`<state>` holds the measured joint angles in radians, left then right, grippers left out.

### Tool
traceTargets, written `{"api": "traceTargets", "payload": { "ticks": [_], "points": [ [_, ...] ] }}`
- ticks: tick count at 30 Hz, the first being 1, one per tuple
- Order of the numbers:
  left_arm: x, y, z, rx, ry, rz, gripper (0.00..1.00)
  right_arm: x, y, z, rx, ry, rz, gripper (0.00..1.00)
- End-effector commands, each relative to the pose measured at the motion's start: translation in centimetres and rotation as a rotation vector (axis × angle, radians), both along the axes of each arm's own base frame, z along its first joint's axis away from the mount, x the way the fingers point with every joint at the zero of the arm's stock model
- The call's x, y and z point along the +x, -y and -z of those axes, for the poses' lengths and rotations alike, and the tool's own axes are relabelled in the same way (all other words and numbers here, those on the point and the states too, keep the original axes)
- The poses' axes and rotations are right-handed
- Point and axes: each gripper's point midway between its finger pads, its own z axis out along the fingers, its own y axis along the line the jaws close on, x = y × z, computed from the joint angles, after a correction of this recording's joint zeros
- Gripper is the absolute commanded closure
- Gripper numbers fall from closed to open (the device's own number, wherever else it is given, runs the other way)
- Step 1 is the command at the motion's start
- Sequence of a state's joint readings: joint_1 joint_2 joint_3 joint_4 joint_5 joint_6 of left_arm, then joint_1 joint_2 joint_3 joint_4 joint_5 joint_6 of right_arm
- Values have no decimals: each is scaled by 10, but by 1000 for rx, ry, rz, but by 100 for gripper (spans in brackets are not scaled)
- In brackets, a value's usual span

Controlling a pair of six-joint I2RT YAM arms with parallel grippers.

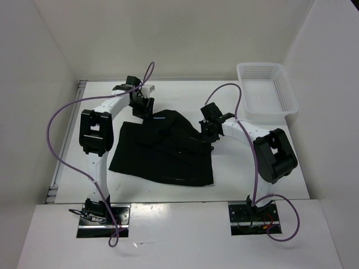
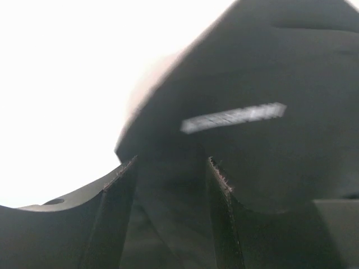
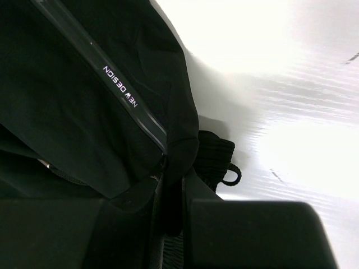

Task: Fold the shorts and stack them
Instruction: Fold the shorts

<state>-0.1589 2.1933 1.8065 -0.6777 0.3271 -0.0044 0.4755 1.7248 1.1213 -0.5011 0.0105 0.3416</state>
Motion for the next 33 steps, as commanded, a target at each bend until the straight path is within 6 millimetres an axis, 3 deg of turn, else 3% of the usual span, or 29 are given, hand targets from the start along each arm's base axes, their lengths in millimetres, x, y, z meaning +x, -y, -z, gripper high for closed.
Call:
{"api": "traceTargets", "payload": {
  "ticks": [1,3,8,10,12,13,17,20,22,23,26,30,31,33],
  "points": [
    [46,-10,-28,22,155,-37,41,16,5,-11,9,60,18,100],
    [52,-8,-32,11,174,-33,41,15,4,-11,18,56,13,100],
    [58,-12,-11,14,157,-42,37,15,4,-11,18,56,13,100],
    [46,-3,9,-26,73,-13,35,14,3,-8,17,46,0,100],
    [41,10,11,-95,19,24,35,14,3,-7,13,38,0,100],
    [30,12,27,-105,-59,29,35,12,4,-6,8,28,0,100],
    [18,18,34,-171,-124,47,39,23,6,-19,4,67,10,100],
    [4,26,25,-232,-173,69,47,28,8,-26,12,84,20,100],
    [-2,29,17,-254,-202,75,58,36,16,-34,20,105,47,100],
    [-3,31,16,-265,-203,79,74,38,13,-37,34,109,42,100],
    [-6,35,1,-297,-201,92,94,47,17,-46,51,128,59,100],
    [1,35,-24,-296,-136,100,100,58,24,-56,65,153,65,100],
    [8,29,-26,-254,-99,85,100,63,27,-57,66,156,75,100],
    [34,21,-53,-196,60,68,100,69,32,-61,64,170,82,100]
  ]
}}
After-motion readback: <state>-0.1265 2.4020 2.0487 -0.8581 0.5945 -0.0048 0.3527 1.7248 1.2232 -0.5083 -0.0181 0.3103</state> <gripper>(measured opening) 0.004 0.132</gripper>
